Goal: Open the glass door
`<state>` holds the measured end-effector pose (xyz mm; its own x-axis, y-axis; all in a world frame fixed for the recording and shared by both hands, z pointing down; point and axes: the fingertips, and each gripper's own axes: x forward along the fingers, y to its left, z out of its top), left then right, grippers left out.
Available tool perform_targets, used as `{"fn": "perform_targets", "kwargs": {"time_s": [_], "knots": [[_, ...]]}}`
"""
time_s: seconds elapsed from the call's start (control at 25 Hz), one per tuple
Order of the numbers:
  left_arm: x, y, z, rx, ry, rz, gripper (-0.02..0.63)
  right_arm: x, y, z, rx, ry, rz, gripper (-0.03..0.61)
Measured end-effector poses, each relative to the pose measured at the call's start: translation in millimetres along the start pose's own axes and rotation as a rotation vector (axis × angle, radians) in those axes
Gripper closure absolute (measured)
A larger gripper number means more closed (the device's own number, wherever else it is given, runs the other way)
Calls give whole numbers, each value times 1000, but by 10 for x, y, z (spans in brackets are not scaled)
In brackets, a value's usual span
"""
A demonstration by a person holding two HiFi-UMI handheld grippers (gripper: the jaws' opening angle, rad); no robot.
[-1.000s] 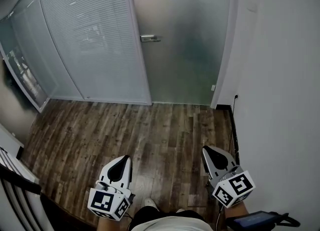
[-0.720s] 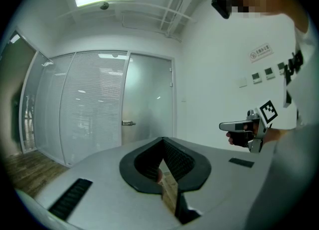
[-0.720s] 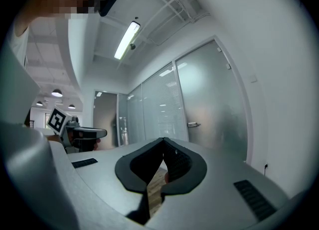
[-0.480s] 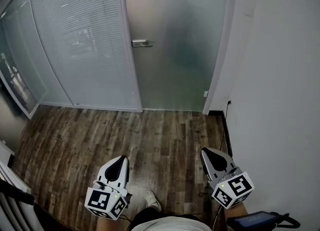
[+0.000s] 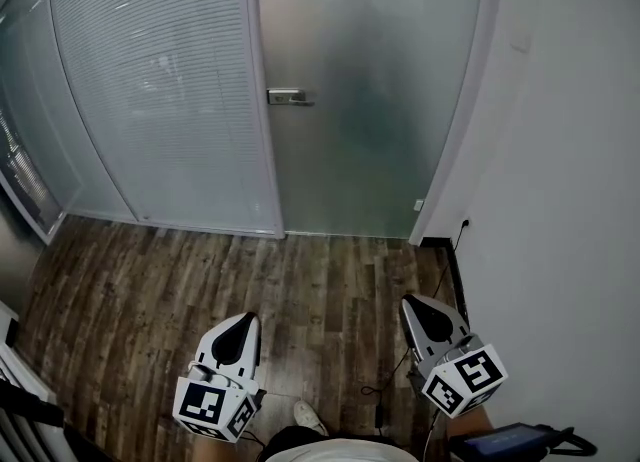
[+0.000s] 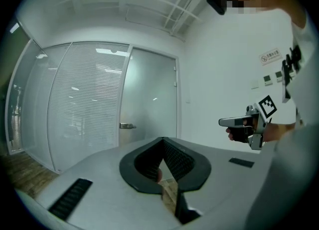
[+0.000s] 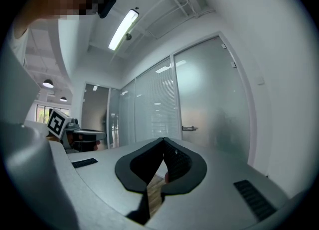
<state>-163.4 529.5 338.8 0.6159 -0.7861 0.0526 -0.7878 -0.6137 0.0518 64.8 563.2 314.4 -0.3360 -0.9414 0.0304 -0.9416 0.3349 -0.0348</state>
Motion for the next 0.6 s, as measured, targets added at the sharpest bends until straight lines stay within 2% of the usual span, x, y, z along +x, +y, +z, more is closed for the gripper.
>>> {"fn": "perform_targets", "kwargs": {"time_s": [0.32,0.6], "knots": [[304,726,80,6,3,15,615,755,20,35,24,-11,-30,577],[635,933,-10,-14,17,-15,615,998,-88,-88,32,23,-55,577]]}}
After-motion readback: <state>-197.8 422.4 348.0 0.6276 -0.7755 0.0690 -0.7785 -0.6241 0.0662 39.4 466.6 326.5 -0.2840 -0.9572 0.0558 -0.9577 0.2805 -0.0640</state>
